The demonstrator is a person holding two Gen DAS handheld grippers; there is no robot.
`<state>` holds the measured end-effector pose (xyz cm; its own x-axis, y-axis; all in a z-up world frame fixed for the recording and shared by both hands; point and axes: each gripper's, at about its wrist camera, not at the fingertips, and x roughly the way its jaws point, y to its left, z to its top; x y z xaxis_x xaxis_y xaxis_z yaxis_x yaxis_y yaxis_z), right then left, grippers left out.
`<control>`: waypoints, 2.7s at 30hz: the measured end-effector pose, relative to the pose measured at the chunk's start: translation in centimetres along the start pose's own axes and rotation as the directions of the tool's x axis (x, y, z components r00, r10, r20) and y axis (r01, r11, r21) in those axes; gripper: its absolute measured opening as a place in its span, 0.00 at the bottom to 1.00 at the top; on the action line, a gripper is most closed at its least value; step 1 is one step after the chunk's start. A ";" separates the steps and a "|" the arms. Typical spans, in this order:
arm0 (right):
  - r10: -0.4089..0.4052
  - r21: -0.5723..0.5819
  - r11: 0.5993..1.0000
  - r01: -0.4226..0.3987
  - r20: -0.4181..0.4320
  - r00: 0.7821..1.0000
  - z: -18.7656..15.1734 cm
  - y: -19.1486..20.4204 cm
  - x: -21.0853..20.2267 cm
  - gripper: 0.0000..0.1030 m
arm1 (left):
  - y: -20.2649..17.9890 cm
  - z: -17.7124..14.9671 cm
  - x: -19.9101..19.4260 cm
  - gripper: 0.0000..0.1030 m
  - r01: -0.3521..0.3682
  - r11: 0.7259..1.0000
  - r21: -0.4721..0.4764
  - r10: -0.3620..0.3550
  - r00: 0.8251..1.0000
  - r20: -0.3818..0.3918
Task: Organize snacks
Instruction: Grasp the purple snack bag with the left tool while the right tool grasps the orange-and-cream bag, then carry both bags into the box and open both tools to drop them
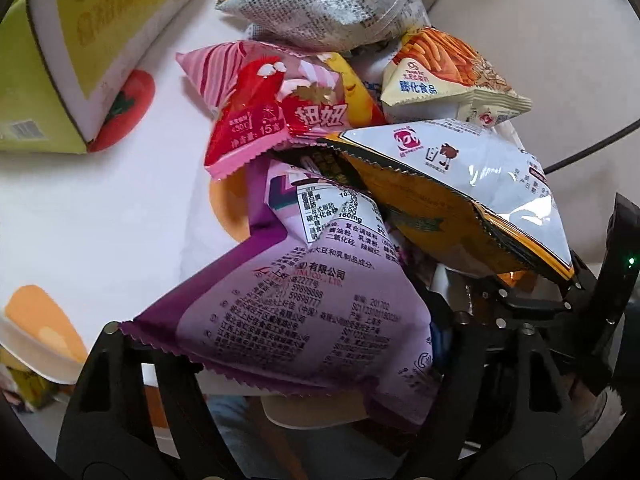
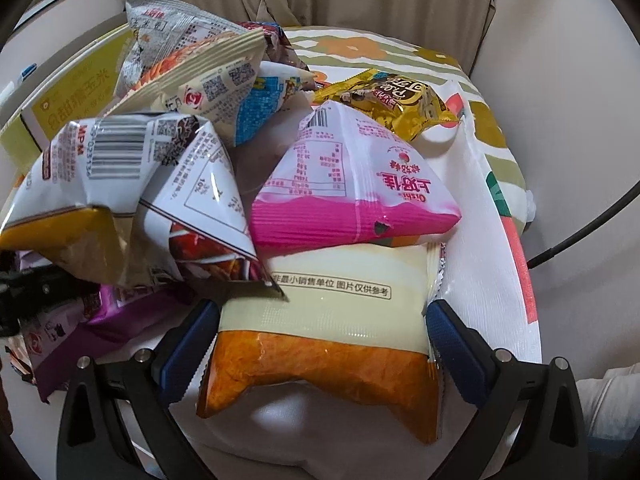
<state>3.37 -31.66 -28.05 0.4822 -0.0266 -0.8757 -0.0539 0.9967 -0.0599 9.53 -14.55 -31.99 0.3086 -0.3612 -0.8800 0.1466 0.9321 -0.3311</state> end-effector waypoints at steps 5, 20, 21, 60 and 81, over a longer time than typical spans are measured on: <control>-0.014 -0.003 1.000 0.014 0.004 1.000 -0.4 -0.1 -0.6 0.82 | -0.9 0.0 -0.9 0.66 -0.015 1.000 0.026 0.015 1.000 0.011; -0.048 0.017 0.999 0.047 0.047 0.998 -0.3 0.3 -4.3 0.74 | -2.9 -0.5 -7.0 0.64 -0.028 0.999 0.037 0.027 0.999 0.040; -0.035 0.026 0.999 0.033 0.055 0.998 -0.3 0.3 -4.7 0.74 | -3.1 -0.6 -7.6 0.64 -0.031 0.999 0.039 0.029 0.999 0.045; 0.057 -0.030 0.998 -0.050 0.297 0.953 13.4 8.9 -16.4 0.74 | 7.6 8.1 -25.8 0.64 -0.133 0.991 -0.028 0.134 0.923 0.361; 0.098 -0.022 0.995 -0.096 0.155 0.983 23.9 28.2 -7.1 0.74 | 25.0 20.5 -18.1 0.64 -0.173 0.975 0.140 0.151 0.977 0.152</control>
<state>19.31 -1.52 -12.12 0.6039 0.0831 -0.7927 -0.1188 0.9928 0.0136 26.86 14.74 -17.41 0.4667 -0.2158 -0.8577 0.2211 0.9674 -0.1231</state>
